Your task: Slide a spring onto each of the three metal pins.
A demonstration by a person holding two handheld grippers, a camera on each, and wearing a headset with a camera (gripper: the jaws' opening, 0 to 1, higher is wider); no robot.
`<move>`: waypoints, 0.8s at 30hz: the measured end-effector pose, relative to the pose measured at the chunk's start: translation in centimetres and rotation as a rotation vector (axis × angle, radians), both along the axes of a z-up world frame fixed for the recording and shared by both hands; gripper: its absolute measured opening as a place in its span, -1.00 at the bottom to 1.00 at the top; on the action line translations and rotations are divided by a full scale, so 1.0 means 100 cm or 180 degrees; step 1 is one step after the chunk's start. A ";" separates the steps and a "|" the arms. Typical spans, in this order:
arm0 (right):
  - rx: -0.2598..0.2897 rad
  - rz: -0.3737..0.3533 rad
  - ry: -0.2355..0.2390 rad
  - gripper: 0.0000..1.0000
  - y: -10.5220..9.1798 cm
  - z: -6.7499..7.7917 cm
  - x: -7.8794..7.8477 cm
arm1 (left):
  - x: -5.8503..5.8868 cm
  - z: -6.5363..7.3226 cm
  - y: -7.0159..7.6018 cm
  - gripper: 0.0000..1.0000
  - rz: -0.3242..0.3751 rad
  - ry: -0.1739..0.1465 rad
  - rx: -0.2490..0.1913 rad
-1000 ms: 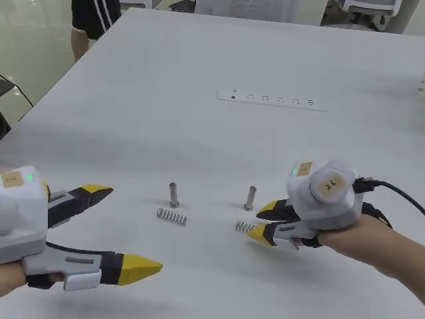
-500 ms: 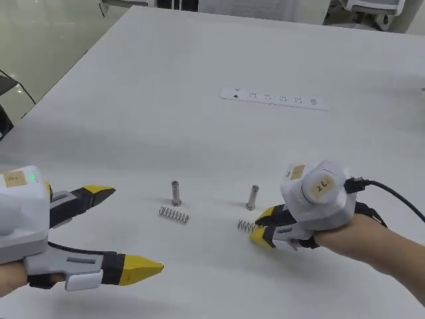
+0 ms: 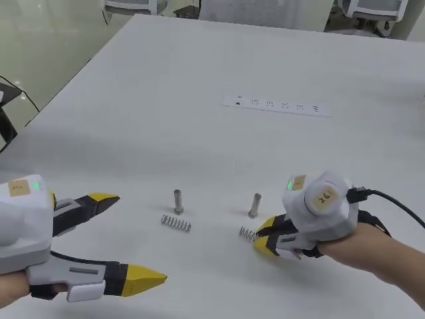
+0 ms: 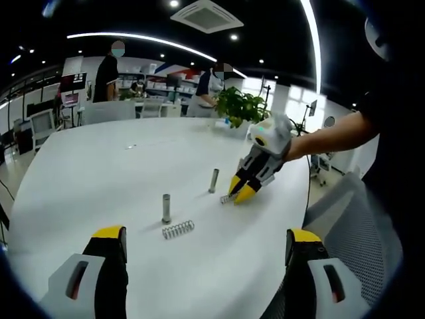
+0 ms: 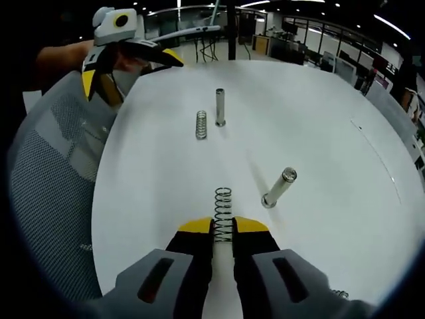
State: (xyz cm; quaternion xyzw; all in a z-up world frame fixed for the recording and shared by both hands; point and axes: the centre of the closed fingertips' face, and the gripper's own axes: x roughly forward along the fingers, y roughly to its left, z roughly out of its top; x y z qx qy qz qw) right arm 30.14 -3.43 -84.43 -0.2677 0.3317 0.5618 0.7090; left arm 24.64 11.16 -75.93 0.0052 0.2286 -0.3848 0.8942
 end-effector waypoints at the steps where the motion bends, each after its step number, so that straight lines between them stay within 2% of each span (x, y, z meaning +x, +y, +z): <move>1: -0.0011 0.0024 -0.0003 -0.83 -0.001 0.001 -0.001 | 0.000 0.001 -0.002 0.93 -0.0014 0.0000 -0.0001; 5: -0.0044 0.0117 -0.0059 -0.84 -0.006 0.007 -0.004 | 0.000 0.001 -0.007 0.92 -0.0056 -0.0002 -0.0002; 12: -0.0001 0.0238 -0.0110 -0.84 -0.011 0.023 -0.009 | -0.004 -0.001 -0.014 0.89 -0.0145 0.0017 0.0010; 15: 0.0034 0.0224 -0.0109 -0.84 -0.013 0.030 -0.011 | -0.004 0.001 -0.017 0.86 -0.0179 0.0006 0.0002; 20: 0.0067 0.0249 -0.0120 -0.84 -0.018 0.039 -0.017 | -0.002 0.003 -0.027 0.82 -0.0305 -0.0010 0.0037; 24: 0.0088 0.0303 -0.0139 -0.84 -0.020 0.046 -0.023 | 0.001 0.008 -0.038 0.77 -0.0389 -0.0038 -0.0004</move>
